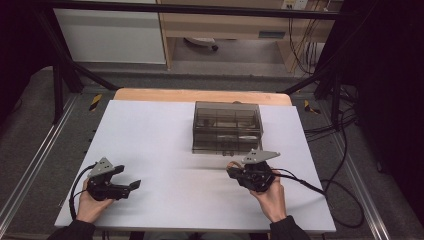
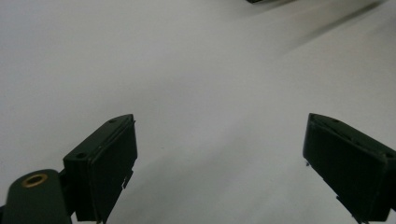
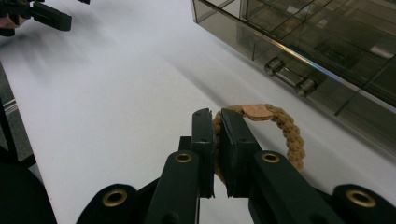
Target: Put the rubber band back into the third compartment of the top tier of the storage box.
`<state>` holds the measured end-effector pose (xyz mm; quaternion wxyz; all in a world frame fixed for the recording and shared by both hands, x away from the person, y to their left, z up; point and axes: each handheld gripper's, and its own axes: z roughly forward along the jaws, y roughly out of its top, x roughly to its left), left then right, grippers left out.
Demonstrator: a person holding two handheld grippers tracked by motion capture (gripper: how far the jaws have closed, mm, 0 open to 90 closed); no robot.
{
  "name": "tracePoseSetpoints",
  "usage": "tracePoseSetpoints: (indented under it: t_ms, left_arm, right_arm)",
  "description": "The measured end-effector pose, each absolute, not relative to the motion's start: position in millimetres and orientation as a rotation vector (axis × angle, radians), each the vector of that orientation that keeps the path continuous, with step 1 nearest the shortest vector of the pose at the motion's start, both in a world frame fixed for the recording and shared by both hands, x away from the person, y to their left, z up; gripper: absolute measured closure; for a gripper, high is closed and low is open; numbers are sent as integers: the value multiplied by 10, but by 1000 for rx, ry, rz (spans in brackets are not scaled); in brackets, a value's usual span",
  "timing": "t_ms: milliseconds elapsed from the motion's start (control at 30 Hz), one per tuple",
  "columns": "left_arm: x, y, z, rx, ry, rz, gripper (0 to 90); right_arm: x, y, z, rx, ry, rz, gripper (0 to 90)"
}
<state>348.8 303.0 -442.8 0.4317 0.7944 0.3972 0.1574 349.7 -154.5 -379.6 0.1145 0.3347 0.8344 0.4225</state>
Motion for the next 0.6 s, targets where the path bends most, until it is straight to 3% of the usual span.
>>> tracePoseSetpoints:
  t_ms: [600]
  left_arm:
    - [3491, 3029, -4431, 1983, 992, 392, 96]
  right_arm:
    - [3522, -1708, -3599, 1008, 2396, 1260, 846]
